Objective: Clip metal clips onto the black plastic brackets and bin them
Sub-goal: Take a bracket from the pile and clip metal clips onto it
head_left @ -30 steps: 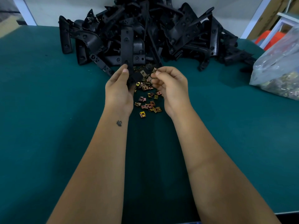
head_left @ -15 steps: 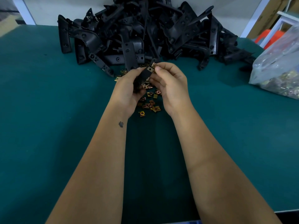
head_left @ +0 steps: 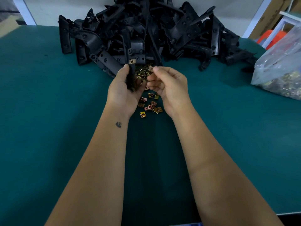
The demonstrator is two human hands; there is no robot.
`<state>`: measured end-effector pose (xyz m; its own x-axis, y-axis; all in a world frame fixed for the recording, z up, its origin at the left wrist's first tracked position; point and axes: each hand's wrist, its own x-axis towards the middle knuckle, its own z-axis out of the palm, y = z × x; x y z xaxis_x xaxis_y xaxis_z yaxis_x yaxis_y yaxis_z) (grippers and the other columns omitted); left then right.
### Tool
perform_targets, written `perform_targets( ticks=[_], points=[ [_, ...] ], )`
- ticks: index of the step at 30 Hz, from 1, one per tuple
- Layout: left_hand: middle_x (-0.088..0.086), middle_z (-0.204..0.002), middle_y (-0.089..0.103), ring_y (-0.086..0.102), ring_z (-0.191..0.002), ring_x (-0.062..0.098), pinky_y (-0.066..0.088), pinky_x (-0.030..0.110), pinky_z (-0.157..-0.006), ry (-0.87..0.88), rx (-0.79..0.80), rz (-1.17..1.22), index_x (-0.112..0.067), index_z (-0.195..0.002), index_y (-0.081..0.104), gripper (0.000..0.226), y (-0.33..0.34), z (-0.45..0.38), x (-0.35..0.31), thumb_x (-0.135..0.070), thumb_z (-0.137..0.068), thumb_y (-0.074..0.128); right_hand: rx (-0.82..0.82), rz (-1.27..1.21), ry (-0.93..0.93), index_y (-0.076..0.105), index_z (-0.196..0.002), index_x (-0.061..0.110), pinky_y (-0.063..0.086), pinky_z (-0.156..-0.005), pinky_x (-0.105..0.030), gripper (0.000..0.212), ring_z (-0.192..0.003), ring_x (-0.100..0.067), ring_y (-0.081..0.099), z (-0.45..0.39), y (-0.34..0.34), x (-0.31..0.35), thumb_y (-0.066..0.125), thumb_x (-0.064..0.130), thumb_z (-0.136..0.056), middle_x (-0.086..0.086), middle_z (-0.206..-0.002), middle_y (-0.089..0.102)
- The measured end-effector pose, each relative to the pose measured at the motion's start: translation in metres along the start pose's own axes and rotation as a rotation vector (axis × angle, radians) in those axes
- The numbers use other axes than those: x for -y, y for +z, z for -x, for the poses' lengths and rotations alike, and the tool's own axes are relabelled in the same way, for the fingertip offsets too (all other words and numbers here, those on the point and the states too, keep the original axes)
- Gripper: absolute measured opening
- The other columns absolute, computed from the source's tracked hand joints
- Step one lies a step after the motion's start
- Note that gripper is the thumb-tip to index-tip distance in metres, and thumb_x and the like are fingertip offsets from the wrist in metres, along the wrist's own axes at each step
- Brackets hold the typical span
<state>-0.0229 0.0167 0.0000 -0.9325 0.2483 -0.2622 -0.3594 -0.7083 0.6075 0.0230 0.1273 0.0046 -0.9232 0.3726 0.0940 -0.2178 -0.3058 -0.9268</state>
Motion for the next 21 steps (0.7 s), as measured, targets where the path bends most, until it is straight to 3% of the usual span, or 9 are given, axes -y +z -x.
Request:
perform_targets(
  ticks=[3, 6, 13, 21],
  points=[
    [0.014, -0.109, 0.069, 0.065, -0.102, 0.026, 0.056, 0.041, -0.093, -0.002, 0.037, 0.019, -0.003, -0.114, 0.064, 0.024, -0.0001, 0.0009, 0.0008, -0.021, -0.101, 0.055, 0.007, 0.005, 0.030, 0.065, -0.080, 0.008, 0.053, -0.056, -0.024, 0.013, -0.055, -0.013, 0.064, 0.0011, 0.0016, 0.0005, 0.063, 0.008, -0.093, -0.005, -0.065, 0.069],
    [0.014, -0.114, 0.067, 0.065, -0.104, 0.026, 0.054, 0.041, -0.097, 0.005, 0.063, 0.013, -0.004, -0.120, 0.061, 0.026, -0.0007, 0.0003, 0.0020, -0.021, -0.102, 0.054, 0.007, 0.005, 0.041, 0.064, -0.078, 0.010, 0.052, -0.055, -0.023, 0.017, -0.054, -0.013, 0.063, 0.0015, 0.0018, 0.0015, 0.062, 0.008, -0.094, -0.004, -0.065, 0.069],
    [0.012, -0.116, 0.061, 0.058, -0.109, 0.023, 0.047, 0.038, -0.103, 0.075, 0.208, -0.145, -0.010, -0.111, 0.058, 0.016, -0.0044, 0.0012, 0.0025, -0.015, -0.104, 0.044, 0.002, 0.078, 0.014, 0.066, -0.080, 0.011, 0.054, -0.061, -0.024, 0.016, -0.059, -0.013, 0.064, 0.0011, 0.0025, 0.0012, 0.061, 0.003, -0.092, -0.004, -0.068, 0.069],
    [0.009, -0.096, 0.064, 0.061, -0.073, 0.016, 0.052, 0.030, -0.067, 0.100, 0.242, -0.133, -0.012, -0.107, 0.057, 0.015, -0.0069, 0.0004, 0.0035, -0.013, -0.105, 0.042, 0.044, 0.192, 0.028, 0.068, -0.082, 0.010, 0.053, -0.059, -0.024, 0.011, -0.059, -0.012, 0.063, 0.0020, 0.0058, -0.0021, 0.065, 0.005, -0.091, -0.003, -0.067, 0.069]
  ],
)
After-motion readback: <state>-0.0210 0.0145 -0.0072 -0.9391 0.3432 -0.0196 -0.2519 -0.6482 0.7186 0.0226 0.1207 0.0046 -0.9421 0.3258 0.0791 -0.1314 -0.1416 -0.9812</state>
